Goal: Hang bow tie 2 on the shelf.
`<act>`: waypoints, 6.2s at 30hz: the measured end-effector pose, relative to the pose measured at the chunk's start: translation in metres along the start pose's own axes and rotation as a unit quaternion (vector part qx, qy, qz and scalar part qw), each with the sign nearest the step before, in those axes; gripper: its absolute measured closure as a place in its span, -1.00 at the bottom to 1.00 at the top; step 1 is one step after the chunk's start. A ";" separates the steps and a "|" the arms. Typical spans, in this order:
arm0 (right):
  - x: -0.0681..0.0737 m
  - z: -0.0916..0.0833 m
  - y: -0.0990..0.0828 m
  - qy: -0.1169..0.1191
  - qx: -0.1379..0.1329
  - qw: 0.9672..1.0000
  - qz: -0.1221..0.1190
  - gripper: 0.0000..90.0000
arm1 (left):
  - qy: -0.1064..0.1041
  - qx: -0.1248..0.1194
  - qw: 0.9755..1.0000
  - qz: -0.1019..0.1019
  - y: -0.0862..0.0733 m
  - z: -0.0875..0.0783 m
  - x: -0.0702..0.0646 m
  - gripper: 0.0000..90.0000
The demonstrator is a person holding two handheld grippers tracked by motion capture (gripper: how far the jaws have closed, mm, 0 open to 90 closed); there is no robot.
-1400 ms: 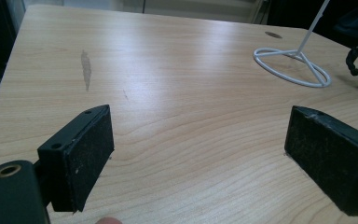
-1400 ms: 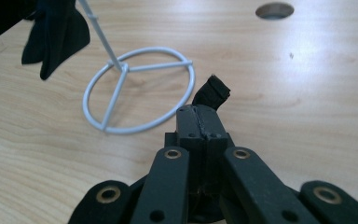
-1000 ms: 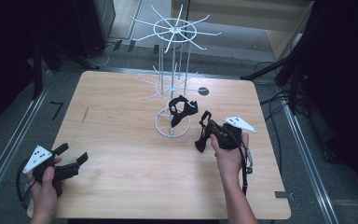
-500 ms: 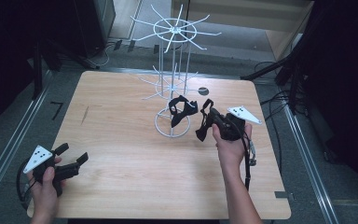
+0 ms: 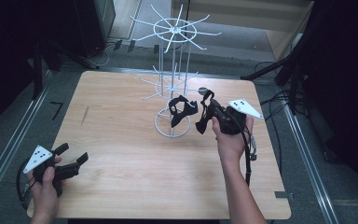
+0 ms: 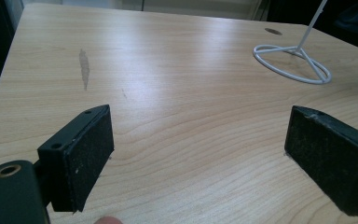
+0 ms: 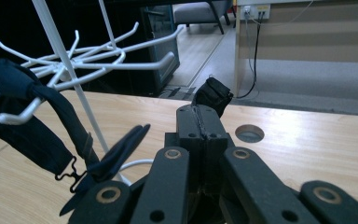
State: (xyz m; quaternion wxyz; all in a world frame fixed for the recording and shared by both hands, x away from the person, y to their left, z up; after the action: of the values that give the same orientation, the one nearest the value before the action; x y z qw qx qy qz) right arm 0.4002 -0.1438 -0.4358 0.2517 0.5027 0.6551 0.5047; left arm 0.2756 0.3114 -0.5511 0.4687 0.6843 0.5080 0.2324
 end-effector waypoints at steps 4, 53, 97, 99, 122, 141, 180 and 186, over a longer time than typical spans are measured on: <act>0.003 -0.001 0.006 -0.001 -0.007 1.000 -0.004 1.00 | 0.000 0.000 1.000 0.000 0.000 0.000 0.000 -0.81; 0.046 0.026 0.011 0.065 -0.005 0.996 -0.067 1.00 | -0.004 0.001 1.000 -0.003 0.000 0.000 0.000 -0.81; -0.004 0.009 -0.048 0.065 -0.009 0.997 -0.028 -0.47 | 0.005 -0.001 1.000 0.009 0.000 0.000 -0.003 -0.81; -0.007 0.007 -0.050 0.063 -0.007 0.998 -0.025 -0.54 | 0.007 0.000 1.000 0.010 0.000 0.001 -0.003 -0.81; -0.047 -0.024 -0.086 0.029 0.011 0.999 0.007 -0.61 | 0.029 0.009 0.999 0.013 -0.001 0.003 0.000 -0.81; -0.076 -0.055 -0.114 -0.007 0.023 0.999 0.027 -0.60 | 0.028 0.005 1.000 -0.002 0.000 0.003 0.003 -0.87; -0.122 -0.124 -0.184 -0.032 0.102 0.994 0.004 -0.70 | 0.006 -0.003 1.000 0.006 0.001 0.003 -0.001 -1.00; -0.129 -0.134 -0.191 -0.036 0.108 0.993 0.011 -0.70 | 0.002 -0.011 1.000 0.000 0.002 0.001 0.000 -1.00</act>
State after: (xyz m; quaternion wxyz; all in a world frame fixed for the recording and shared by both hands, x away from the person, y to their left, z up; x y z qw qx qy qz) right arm 0.2585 -0.3133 -0.5845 0.2141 0.5521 0.6904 0.4155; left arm 0.2770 0.3107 -0.5497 0.4754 0.6785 0.5064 0.2393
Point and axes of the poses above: each handheld gripper's, and its own axes: z roughly forward along the jaws, y roughly out of its top, x roughly to its left, the point moved 8 cm from there along z, roughly forward along the jaws, and after that the axes turned 6 degrees about x, right-handed, at the moved point
